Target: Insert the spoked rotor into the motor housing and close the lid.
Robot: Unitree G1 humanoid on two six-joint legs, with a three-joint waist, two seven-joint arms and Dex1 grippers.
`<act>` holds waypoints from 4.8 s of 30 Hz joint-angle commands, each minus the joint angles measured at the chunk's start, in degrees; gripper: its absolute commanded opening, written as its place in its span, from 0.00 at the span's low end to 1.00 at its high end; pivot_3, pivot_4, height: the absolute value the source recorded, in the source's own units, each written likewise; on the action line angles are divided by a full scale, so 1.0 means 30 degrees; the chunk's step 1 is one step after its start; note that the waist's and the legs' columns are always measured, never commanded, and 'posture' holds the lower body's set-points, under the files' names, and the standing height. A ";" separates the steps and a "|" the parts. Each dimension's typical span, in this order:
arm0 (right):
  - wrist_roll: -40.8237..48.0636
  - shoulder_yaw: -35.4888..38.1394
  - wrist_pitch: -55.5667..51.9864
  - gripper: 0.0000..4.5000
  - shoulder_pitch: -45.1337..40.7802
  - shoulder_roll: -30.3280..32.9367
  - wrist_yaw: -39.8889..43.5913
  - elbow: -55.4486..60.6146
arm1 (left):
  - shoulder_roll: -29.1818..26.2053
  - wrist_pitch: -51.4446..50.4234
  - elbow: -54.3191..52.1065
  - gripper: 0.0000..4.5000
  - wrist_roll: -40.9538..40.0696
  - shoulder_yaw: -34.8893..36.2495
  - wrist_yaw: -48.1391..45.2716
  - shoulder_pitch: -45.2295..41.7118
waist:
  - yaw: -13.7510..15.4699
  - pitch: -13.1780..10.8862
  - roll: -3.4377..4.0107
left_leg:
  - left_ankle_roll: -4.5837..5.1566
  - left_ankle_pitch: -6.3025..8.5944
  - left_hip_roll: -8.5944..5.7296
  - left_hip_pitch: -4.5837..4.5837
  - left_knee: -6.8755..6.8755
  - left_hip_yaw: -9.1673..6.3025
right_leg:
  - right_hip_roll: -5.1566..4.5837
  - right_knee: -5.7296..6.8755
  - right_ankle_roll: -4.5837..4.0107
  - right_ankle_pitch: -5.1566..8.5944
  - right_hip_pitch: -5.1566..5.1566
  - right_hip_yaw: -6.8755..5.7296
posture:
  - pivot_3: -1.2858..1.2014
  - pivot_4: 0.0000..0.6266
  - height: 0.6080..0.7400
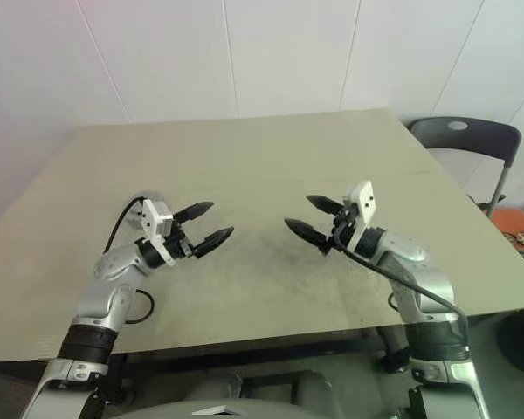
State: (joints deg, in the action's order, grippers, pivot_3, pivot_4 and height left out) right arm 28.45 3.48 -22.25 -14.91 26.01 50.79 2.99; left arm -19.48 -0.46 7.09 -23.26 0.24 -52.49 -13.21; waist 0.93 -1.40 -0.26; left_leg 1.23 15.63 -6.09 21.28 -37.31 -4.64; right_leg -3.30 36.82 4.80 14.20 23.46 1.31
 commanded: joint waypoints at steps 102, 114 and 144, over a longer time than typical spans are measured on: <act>-0.2431 -0.0088 0.2627 0.99 -0.0156 0.0903 0.0698 -0.1039 | 0.0609 0.1229 -0.0055 1.00 0.1455 -0.0823 -0.0182 -0.0215 | -0.0009 -0.0010 0.0015 | 0.0032 0.0016 0.0006 0.0017 0.0061 -0.0020 | 0.0006 -0.0171 0.0006 -0.0004 -0.0032 -0.0023 | 0.52 0.00 1.00; -0.2603 -0.0142 0.2763 0.99 -0.0128 0.0905 0.0807 -0.1087 | 0.0433 0.0822 -0.0522 1.00 0.1446 -0.1031 0.0125 -0.0238 | -0.0010 -0.0011 0.0017 | 0.0032 0.0016 0.0006 0.0017 0.0064 -0.0021 | 0.0006 -0.0173 0.0007 -0.0004 -0.0032 -0.0024 | 0.52 0.00 1.00; -0.2669 -0.0384 0.2977 0.99 -0.0049 0.0865 0.0801 -0.1220 | 0.0451 0.0486 -0.0702 1.00 0.1650 -0.1192 0.0106 -0.0281 | -0.0009 -0.0011 0.0018 | 0.0032 0.0016 0.0006 0.0018 0.0063 -0.0021 | 0.0006 -0.0174 0.0007 -0.0004 -0.0033 -0.0025 | 0.52 0.00 1.00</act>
State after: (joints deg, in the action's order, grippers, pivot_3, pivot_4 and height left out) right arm 20.36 2.13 -14.41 -14.08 28.40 53.17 -1.40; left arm -18.00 0.51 6.73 -18.22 -3.20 -52.24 -13.20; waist 0.90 -1.44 -0.20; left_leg 1.32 15.68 -6.07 21.34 -37.12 -4.70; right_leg -3.28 36.30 4.82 14.19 23.36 1.24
